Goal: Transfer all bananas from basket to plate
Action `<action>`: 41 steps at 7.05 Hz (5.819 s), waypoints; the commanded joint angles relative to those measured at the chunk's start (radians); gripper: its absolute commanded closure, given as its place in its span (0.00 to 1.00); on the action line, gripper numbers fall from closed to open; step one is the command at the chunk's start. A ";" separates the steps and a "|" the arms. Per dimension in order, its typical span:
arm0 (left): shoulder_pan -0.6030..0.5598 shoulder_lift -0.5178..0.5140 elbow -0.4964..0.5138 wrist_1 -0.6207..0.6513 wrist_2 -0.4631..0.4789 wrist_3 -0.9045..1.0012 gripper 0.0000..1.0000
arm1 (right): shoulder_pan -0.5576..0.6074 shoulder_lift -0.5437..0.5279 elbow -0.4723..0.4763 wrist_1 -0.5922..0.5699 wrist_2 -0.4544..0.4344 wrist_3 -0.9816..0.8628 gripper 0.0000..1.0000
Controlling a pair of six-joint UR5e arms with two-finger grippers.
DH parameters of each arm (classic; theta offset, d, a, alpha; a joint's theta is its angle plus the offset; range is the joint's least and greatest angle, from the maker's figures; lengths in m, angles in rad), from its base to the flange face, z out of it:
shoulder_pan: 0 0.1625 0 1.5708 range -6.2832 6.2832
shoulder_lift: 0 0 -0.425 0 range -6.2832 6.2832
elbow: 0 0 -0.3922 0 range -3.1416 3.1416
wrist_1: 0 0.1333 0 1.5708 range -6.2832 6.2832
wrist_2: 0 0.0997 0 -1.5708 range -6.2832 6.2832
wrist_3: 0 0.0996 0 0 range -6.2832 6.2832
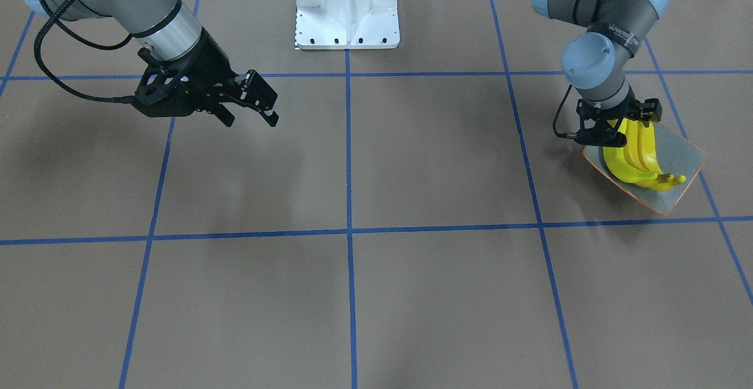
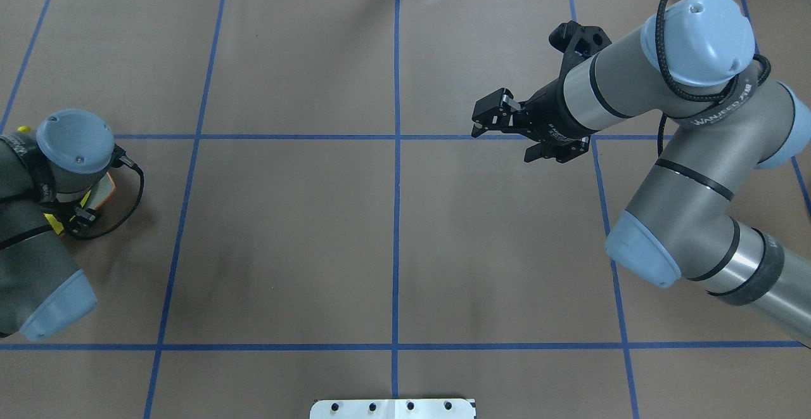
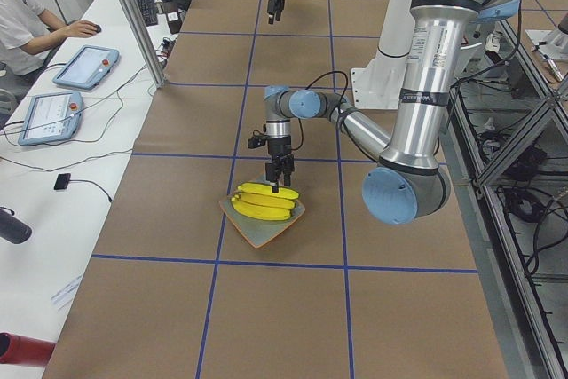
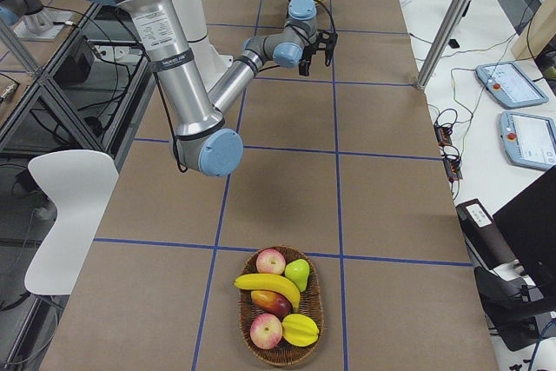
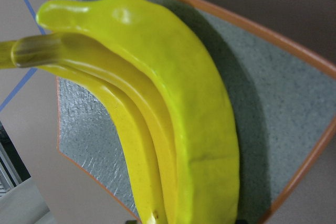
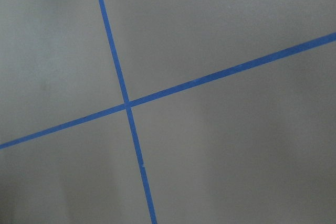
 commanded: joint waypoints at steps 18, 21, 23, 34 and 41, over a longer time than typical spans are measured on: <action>-0.423 -0.119 -0.107 -0.212 -0.645 -0.036 0.00 | 0.731 -0.813 -0.382 0.321 0.162 -1.355 0.00; -0.423 -0.114 -0.121 -0.212 -0.646 -0.044 0.00 | 0.731 -0.811 -0.407 0.339 0.162 -1.366 0.01; -0.423 -0.114 -0.121 -0.212 -0.646 -0.045 0.00 | 0.728 -0.805 -0.415 0.336 0.163 -1.356 0.01; -0.423 -0.117 -0.127 -0.212 -0.652 -0.052 0.00 | 0.674 -0.796 -0.472 0.339 0.163 -1.440 0.98; -0.431 -0.133 -0.130 -0.212 -0.675 -0.098 0.00 | 0.878 -0.725 -0.446 0.336 0.177 -1.625 1.00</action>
